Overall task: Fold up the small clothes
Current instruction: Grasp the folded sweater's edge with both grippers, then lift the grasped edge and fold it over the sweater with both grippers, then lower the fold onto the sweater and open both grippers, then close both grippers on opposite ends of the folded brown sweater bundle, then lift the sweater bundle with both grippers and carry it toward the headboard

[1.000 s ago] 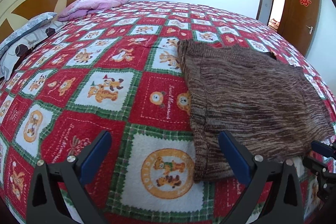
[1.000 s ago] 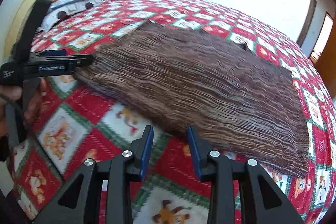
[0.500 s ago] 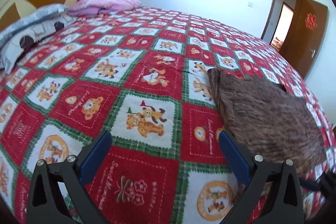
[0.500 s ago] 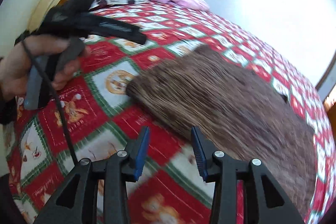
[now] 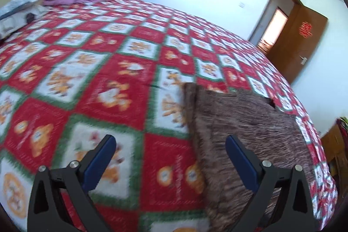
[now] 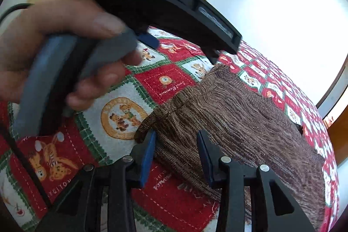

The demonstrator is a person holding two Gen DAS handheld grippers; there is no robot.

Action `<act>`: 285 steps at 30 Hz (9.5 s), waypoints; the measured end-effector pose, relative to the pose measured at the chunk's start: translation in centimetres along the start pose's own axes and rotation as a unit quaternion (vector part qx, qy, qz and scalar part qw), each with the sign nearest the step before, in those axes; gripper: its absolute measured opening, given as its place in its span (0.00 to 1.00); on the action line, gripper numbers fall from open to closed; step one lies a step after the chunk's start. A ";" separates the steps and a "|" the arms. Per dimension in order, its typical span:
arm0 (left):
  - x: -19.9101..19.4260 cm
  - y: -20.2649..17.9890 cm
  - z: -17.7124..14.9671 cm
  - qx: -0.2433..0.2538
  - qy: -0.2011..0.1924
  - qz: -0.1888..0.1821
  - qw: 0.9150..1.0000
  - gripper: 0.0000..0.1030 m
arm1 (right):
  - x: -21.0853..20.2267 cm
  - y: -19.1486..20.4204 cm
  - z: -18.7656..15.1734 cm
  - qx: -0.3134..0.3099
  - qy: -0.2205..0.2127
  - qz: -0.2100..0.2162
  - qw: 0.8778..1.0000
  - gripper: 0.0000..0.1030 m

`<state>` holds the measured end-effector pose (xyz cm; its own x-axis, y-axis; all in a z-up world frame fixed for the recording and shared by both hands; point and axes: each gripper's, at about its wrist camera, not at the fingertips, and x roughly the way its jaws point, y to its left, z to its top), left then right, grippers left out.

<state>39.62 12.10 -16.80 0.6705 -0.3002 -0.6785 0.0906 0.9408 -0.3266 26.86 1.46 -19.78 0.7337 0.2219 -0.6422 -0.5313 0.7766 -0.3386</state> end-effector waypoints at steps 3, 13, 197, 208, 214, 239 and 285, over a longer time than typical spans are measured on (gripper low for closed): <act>2.1 -0.9 0.6 0.009 0.025 -0.029 0.999 0.89 | 0.1 -0.1 -0.3 0.007 -0.004 0.000 1.000 0.37; 6.7 -2.2 2.2 0.007 0.056 -0.066 0.996 0.62 | 0.0 0.0 -0.7 0.017 -0.013 -0.003 1.000 0.34; 2.5 -24.2 -8.8 0.162 0.033 -0.072 0.983 1.00 | -9.7 -37.3 -21.5 0.456 0.013 0.080 0.886 0.44; 6.6 -25.3 -6.9 0.173 0.062 -0.044 0.982 1.00 | -2.5 -41.8 -20.5 0.505 0.043 0.117 0.854 0.45; 7.2 -24.9 -7.0 0.160 0.077 -0.063 0.982 1.00 | -0.6 -42.4 -19.7 0.492 0.034 0.128 0.860 0.45; 7.6 -24.9 -7.1 0.159 0.078 -0.085 0.981 1.00 | 2.6 -41.3 -17.5 0.491 0.039 0.153 0.857 0.30; -7.2 -19.0 -7.8 0.180 0.035 -0.037 0.982 0.29 | -5.4 -28.0 -8.1 0.433 -0.032 0.219 0.874 0.15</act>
<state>27.31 -4.83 -10.82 0.6012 -0.3683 -0.7092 0.4003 0.9069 -0.1316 34.30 -26.23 -12.39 0.5778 0.6202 -0.5305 -0.2673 0.7580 0.5950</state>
